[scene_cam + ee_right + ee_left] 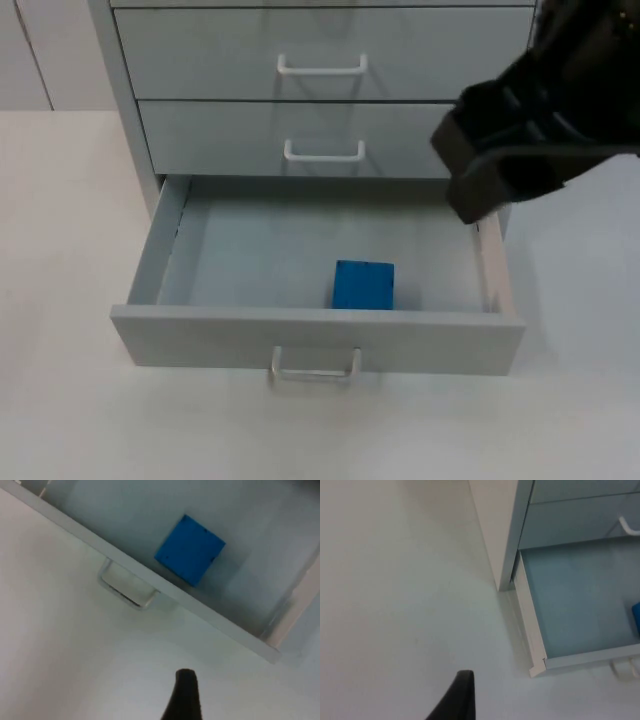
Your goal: Open the drawer with the left hand, place the block into the drawer with the right hand, then close the drawer with the left hand.
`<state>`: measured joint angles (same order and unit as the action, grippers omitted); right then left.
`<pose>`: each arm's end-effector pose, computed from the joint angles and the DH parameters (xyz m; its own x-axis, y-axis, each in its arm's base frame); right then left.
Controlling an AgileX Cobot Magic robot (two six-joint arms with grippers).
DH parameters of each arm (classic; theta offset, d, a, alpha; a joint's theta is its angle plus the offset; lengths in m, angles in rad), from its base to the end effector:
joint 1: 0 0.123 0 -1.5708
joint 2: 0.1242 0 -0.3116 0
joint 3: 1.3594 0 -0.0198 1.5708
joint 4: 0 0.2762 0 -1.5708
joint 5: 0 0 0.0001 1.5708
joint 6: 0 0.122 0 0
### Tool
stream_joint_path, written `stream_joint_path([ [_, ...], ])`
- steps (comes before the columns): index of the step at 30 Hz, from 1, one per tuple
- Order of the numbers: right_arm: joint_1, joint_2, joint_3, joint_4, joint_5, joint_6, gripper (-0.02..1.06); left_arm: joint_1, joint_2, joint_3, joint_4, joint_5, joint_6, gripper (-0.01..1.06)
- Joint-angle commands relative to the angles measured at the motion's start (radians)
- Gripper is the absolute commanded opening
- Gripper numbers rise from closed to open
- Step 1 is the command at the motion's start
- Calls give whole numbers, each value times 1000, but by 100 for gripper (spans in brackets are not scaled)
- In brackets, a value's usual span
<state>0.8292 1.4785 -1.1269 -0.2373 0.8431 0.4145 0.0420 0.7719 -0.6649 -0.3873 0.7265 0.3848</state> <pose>0.2433 0.2339 0.2747 -0.7499 -0.4510 -0.4840 -0.4984 0.8662 -0.0350 0.1727 -0.0234 0.3038 -0.6341 0.0593 -0.7710 0.2068 0.9737 -0.0952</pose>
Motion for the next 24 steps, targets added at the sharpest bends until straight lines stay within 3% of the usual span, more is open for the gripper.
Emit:
stream_joint_path([
  [1, -45, -28, 29, -16, -4, -11, 65, -6, -4, 3, -9, 1, 3, 104],
  [7, -205, -95, 116, -3, -24, -42, 65, -6, -4, 3, 9, 1, 3, 104],
  [10, -329, -148, 144, 68, -24, -128, 65, -6, -4, 3, 9, 1, 3, 104],
  [22, -667, -250, 148, 123, 42, -258, 65, -6, -4, 47, -27, -19, 3, 104],
  [24, -757, -250, 148, 186, 50, -332, 65, -6, -4, 48, -30, -29, 3, 104],
])
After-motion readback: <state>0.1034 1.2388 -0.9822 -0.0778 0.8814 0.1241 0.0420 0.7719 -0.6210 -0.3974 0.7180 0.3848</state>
